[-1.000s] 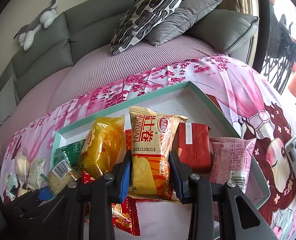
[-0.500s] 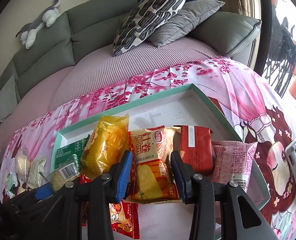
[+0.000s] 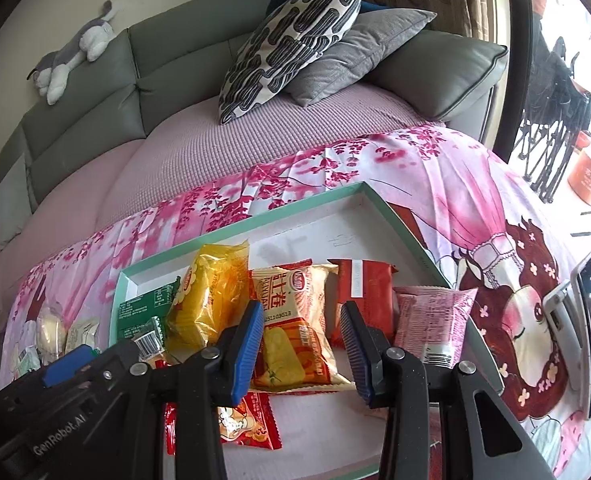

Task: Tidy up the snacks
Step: 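Lower both bags into the tray and open both grippers, then withdraw both grippers from the tray toward the remaining snacks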

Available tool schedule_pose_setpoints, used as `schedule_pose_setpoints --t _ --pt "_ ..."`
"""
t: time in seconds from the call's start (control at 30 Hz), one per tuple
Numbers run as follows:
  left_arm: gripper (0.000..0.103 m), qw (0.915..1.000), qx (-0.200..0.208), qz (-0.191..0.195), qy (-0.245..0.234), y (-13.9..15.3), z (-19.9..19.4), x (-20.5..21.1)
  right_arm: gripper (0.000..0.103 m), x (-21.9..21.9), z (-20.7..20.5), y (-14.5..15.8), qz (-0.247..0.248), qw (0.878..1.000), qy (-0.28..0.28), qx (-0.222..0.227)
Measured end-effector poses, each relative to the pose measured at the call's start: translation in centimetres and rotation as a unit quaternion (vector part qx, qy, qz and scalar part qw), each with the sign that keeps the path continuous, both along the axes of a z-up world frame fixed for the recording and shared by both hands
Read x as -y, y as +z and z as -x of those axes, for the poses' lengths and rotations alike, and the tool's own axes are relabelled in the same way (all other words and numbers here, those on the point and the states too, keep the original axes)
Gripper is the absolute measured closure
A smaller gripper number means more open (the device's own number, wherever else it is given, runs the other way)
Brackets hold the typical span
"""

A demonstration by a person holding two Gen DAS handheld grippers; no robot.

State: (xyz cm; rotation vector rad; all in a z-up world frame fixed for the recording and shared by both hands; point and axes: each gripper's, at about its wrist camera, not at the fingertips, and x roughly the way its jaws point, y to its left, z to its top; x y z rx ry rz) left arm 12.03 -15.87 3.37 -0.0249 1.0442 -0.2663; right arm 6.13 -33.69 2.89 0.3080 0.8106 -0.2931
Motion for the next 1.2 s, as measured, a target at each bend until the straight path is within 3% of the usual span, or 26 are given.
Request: schedule_pose_setpoints --t 0.17,0.3,0.43,0.63,0.77,0.83,1.2 --pt "0.028 0.9998 0.005 -0.005 0.018 0.3 -0.2 -0.7 0.057 0.5 0.4 0.1 -0.002 1.000 -0.013 -0.010" --pt "0.019 0.9991 0.003 -0.023 0.036 -0.2 -0.6 -1.2 0.044 0.6 0.3 -0.2 -0.003 1.000 -0.011 -0.014" --pt "0.018 0.9980 0.007 -0.039 0.049 -0.5 -0.7 -1.6 0.028 0.3 0.0 -0.5 -0.001 1.000 -0.003 -0.016" --pt "0.011 0.9969 0.008 -0.051 0.059 -0.9 -0.9 -1.9 0.018 -0.2 -0.7 -1.3 0.005 1.000 0.005 -0.031" --pt "0.001 0.9962 0.018 -0.055 0.066 -1.1 -0.9 -2.1 0.011 -0.3 -0.8 -1.8 0.007 0.999 0.009 -0.038" --pt "0.000 0.9958 0.025 -0.061 0.063 -1.1 -0.9 -2.0 0.000 -0.3 -0.9 -1.9 0.004 0.999 0.011 -0.038" --pt "0.000 0.9957 0.026 -0.060 0.065 -1.1 -1.0 -2.0 0.000 -0.4 -1.1 -2.2 0.003 0.999 0.012 -0.038"
